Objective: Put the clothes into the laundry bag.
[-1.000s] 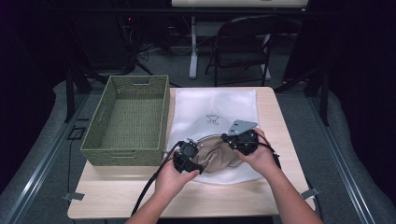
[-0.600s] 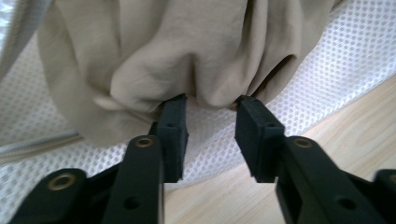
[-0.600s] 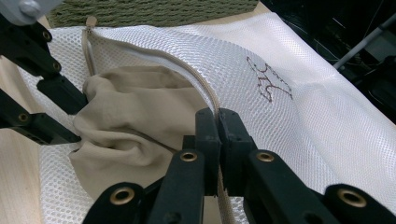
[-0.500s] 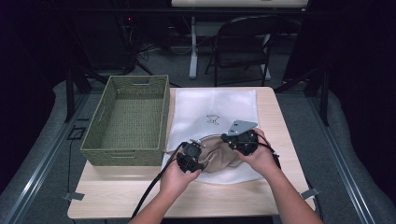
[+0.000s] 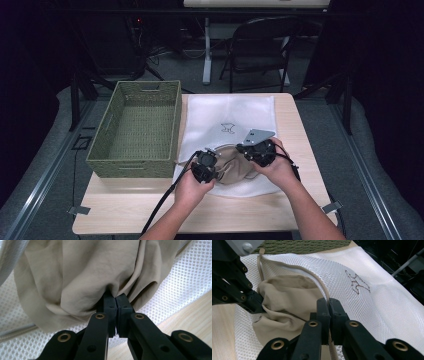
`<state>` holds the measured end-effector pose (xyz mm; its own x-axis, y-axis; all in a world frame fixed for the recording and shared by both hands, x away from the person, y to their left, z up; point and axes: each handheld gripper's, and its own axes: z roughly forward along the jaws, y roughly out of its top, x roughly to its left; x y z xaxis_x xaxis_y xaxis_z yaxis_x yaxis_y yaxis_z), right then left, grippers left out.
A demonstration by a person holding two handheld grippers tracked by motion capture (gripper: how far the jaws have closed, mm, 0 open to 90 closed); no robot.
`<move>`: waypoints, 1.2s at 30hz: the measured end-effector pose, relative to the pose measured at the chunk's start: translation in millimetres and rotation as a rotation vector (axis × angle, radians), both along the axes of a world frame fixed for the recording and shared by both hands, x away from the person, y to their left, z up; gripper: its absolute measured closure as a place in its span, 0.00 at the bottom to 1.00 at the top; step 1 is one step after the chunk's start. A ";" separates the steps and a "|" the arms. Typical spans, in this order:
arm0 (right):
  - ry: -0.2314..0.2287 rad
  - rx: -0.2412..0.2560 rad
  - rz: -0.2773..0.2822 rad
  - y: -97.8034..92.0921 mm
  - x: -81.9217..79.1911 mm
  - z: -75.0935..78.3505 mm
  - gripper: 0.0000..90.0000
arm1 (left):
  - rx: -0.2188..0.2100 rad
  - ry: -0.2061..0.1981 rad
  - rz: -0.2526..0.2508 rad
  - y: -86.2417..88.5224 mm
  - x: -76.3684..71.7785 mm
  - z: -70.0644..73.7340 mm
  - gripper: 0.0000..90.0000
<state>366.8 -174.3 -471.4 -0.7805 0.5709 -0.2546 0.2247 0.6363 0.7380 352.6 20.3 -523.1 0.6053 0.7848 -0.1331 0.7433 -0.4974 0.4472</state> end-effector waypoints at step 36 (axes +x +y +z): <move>0.006 0.007 0.011 1.7 -1.4 1.0 0.97 | 0.001 -0.036 0.051 -33.1 28.2 -4.1 0.99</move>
<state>365.4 -172.6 -470.4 -0.7883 0.5638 -0.2462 0.2218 0.6337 0.7411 380.8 -12.7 -527.2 0.5691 0.8147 -0.1110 0.7509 -0.4599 0.4740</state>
